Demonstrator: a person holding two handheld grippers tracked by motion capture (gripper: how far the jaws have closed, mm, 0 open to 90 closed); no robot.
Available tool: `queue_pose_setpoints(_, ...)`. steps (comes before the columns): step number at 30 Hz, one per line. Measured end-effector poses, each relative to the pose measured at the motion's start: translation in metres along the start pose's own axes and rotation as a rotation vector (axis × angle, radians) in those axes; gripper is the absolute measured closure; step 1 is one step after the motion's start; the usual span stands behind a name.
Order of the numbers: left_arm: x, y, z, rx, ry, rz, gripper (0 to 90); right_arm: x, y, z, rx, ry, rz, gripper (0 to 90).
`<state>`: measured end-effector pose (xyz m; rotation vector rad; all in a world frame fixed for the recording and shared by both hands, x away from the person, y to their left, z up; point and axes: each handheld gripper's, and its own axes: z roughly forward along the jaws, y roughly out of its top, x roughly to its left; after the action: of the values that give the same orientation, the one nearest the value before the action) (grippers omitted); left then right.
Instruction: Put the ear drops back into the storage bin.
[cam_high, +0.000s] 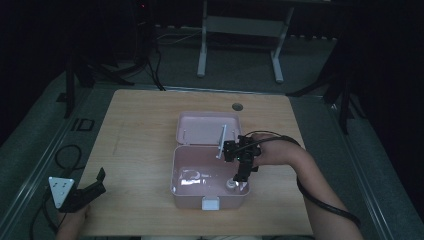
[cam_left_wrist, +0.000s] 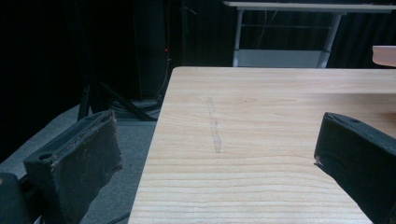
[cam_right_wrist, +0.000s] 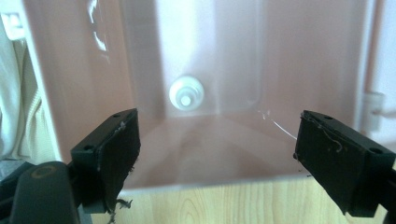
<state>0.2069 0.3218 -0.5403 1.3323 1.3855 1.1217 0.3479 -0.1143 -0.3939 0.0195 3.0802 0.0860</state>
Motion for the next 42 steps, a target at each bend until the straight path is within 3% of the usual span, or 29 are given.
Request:
queue_pose_setpoints(8,0.0,0.0,-0.001,-0.006,-0.002,-0.003,0.4,0.003,-0.024,-0.027,-0.077,-0.051,0.012,14.2)
queue_pose_setpoints(14,0.001,0.0,-0.001,-0.005,0.0,-0.005,0.4,0.002,-0.045,-0.027,-0.055,-0.04,0.057,14.7)
queue_pose_setpoints(19,0.0,0.0,-0.001,-0.007,0.0,-0.001,0.4,0.001,-0.062,-0.015,-0.043,-0.026,0.085,14.7)
queue_pose_setpoints(26,0.002,0.001,-0.003,-0.012,0.004,-0.008,0.4,-0.003,-0.087,0.007,-0.076,-0.014,0.149,14.7)
queue_pose_setpoints(32,0.001,0.001,-0.002,-0.007,-0.003,-0.006,0.4,-0.004,-0.105,0.027,-0.055,-0.014,0.189,14.6)
queue_pose_setpoints(38,0.002,0.001,-0.002,-0.007,-0.001,-0.005,0.4,-0.004,-0.132,0.057,-0.105,-0.004,0.27,14.7)
queue_pose_setpoints(42,0.002,0.0,-0.002,-0.006,0.001,-0.004,0.4,-0.003,-0.148,0.069,-0.136,-0.024,0.318,14.7)
